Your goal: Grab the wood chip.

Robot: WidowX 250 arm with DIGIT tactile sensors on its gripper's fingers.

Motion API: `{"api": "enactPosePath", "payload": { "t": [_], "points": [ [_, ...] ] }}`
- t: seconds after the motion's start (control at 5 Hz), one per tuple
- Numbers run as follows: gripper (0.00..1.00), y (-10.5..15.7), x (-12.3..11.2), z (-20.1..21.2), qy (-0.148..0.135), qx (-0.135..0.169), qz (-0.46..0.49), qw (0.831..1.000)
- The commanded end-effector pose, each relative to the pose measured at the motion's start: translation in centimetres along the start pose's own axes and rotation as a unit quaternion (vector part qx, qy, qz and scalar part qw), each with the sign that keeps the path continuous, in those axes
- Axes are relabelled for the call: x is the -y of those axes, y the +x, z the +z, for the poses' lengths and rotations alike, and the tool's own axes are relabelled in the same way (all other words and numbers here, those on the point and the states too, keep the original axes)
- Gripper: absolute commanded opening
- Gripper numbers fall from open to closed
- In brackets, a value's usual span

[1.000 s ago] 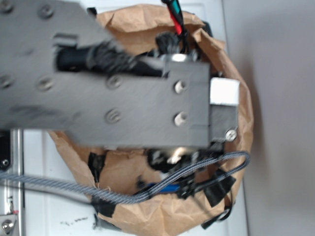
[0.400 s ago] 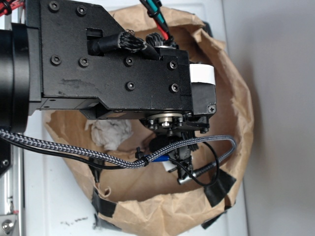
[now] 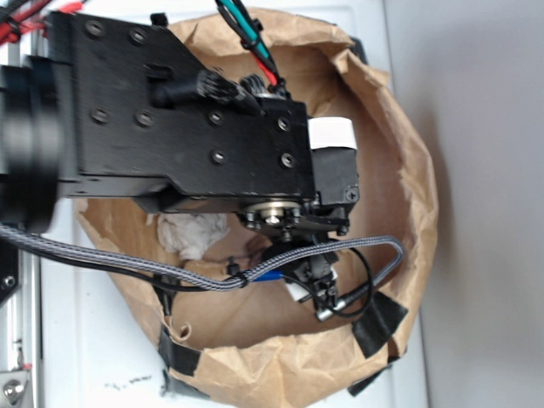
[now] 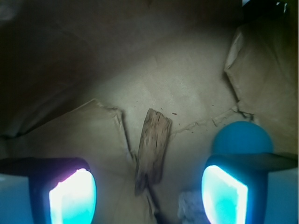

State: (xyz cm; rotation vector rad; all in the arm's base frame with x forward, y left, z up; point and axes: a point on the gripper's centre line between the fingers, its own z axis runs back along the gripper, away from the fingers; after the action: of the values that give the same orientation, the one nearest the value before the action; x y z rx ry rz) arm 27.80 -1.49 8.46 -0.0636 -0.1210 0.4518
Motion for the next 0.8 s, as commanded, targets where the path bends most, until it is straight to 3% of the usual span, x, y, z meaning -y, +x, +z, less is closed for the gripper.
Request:
{"api": "enactPosePath", "payload": {
  "t": [0.0,0.6],
  "points": [
    [1.0,-0.1,1.4,-2.4,0.03,0.061,-0.039,0.997],
    [1.0,0.4,1.1,-3.8,0.047,0.055,-0.044,0.996]
  ]
}}
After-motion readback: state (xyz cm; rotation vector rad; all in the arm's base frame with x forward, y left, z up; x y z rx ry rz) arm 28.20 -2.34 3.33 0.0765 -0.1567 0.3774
